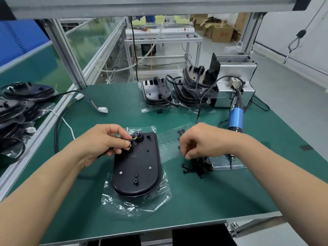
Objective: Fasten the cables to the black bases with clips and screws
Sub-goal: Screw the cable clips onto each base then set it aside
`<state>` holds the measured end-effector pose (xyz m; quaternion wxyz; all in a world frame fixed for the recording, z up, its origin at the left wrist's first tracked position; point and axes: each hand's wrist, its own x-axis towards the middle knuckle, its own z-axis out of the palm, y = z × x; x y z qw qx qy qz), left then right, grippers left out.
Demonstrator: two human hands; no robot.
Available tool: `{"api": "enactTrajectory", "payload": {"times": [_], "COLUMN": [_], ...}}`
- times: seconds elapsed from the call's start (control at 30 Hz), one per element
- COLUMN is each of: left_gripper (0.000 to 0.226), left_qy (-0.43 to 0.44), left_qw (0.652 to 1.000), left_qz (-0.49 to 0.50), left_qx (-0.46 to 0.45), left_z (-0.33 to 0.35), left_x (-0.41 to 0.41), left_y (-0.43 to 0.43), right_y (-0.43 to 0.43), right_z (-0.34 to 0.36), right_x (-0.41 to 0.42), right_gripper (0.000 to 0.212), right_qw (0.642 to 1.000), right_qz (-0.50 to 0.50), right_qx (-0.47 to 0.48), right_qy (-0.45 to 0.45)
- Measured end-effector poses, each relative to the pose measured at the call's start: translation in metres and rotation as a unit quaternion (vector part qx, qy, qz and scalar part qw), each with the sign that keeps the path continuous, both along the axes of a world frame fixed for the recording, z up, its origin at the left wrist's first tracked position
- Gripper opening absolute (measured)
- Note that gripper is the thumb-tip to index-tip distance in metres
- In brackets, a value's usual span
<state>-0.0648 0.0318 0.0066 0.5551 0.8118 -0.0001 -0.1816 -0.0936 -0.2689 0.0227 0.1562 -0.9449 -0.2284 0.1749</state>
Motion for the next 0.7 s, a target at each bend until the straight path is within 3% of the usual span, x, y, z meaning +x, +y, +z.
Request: {"api": "enactTrajectory", "payload": {"times": [0.13,0.4,0.7], "left_gripper": [0.012,0.016,0.015], "left_qy": [0.002,0.018,-0.009], "left_qw": [1.0,1.0,0.999], "left_qz": [0.013,0.009,-0.023], "left_qx": [-0.004,0.003,0.042], "left_z": [0.002,0.016,0.016], "left_x": [-0.002,0.0,-0.001], "left_y": [-0.002,-0.006,-0.003], "right_y": [0.02,0.036,0.028], "right_z": [-0.011,-0.025,-0.026], "right_x": [-0.028,-0.044,-0.04], "right_gripper": [0.011,0.01,0.013], "right_qw": [0.997,0.967,0.978], "right_qz": [0.057,0.039,0.008], "right_qx": [-0.054,-0.202,-0.158], "right_qy": [-0.027,-0.149,-0.136]}}
